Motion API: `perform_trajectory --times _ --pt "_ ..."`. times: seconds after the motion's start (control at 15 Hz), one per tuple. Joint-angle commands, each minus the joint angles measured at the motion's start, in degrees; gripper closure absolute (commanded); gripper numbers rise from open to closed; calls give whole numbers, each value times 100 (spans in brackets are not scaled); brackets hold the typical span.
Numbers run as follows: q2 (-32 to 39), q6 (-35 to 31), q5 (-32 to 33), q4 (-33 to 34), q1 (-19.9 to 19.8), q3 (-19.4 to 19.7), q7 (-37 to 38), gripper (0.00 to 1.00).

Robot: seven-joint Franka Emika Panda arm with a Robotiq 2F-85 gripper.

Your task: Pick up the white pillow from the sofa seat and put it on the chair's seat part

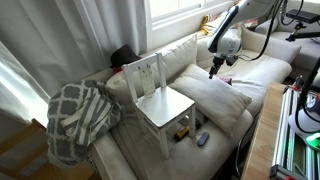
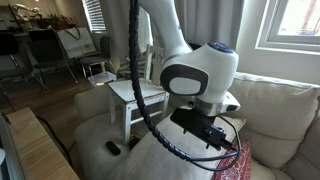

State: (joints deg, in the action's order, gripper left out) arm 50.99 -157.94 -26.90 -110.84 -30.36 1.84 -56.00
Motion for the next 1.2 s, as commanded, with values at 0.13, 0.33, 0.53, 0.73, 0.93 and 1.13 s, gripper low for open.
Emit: perform_trajectory --times 0.13,0.33,0.53,0.73,0.93,1.13 --pt "852 -820 541 667 -180 -126 1091 0" --pt "1188 -1041 929 908 -117 -34 1768 0" --pt "1435 -805 1333 1139 -142 -24 2363 0" --pt "1601 -458 1686 1330 -284 -153 2670 26" --pt "1683 -173 1900 1503 -381 -255 2805 37" --pt "1642 104 1957 1594 -423 -292 2899 60"
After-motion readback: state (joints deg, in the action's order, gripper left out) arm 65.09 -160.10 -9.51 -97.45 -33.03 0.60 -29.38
